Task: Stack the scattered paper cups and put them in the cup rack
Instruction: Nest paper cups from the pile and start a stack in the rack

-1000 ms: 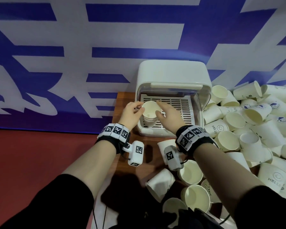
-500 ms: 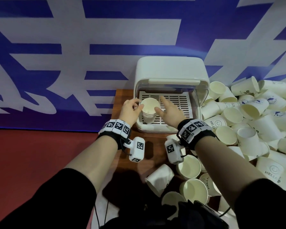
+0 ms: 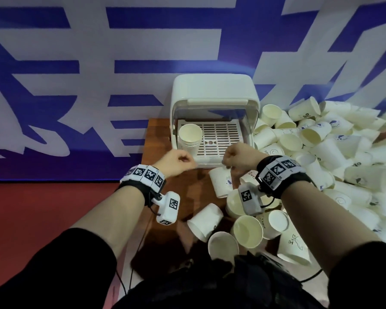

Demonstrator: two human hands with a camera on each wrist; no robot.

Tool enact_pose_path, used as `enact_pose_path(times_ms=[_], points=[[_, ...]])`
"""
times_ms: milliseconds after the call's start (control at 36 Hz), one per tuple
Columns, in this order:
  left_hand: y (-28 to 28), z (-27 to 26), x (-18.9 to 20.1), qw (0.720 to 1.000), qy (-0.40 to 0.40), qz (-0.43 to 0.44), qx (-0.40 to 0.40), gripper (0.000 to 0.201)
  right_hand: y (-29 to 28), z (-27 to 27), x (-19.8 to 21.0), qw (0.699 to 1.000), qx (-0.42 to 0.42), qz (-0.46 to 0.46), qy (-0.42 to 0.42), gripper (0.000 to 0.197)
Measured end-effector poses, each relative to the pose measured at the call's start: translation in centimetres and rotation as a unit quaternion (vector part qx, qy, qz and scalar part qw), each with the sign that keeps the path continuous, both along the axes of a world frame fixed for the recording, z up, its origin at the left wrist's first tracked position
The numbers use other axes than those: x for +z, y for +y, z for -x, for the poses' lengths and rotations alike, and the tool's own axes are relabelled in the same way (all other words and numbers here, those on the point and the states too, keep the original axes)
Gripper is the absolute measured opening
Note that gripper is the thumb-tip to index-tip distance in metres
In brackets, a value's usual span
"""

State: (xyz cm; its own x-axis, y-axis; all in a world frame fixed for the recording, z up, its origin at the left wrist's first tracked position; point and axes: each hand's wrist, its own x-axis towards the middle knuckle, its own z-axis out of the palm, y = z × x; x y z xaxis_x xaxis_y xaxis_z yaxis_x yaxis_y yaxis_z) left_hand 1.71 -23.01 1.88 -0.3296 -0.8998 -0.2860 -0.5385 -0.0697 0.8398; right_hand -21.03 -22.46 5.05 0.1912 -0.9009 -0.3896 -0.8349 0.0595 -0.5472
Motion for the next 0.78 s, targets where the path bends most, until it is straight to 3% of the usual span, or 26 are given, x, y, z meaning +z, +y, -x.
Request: enact_pose_path(times_ms=[83, 194, 444, 528, 639, 778], points=[[1.8, 0.1, -0.4, 0.995, -0.047, -0.043, -0.083, 0.012, 1.5, 0.4, 0.3, 0.998, 0.014, -0.063, 0.028, 0.018], [4.0, 0.4, -1.1, 0.973, -0.102, -0.107, -0.178, 0.031, 3.8, 0.7, 0.5, 0.99, 0.056, -0.112, 0.07, 0.026], [7.9, 0.1, -2.6, 0.935, -0.169, -0.158, -0.267, 0.073, 6.7, -0.1, -1.1, 0.998, 0.041, -0.019, 0.053, 0.026], [8.5, 0.1, -3.4, 0.942, -0.157, -0.131, -0.267, 0.073, 6.6, -0.8, -1.6, 0.999, 0.011, 0.048, 0.022, 0.026], [8.9, 0.3, -4.8, 0.962, -0.108, -0.116, -0.223, 0.062, 5.7, -1.8, -2.5, 0.995, 0.004, 0.097, 0.02, 0.006], [8.5, 0.0, -5.5, 0.969, -0.086, -0.119, -0.198, 0.047, 4.0, -3.0, -3.8, 0.993, 0.035, 0.083, 0.078, 0.048]])
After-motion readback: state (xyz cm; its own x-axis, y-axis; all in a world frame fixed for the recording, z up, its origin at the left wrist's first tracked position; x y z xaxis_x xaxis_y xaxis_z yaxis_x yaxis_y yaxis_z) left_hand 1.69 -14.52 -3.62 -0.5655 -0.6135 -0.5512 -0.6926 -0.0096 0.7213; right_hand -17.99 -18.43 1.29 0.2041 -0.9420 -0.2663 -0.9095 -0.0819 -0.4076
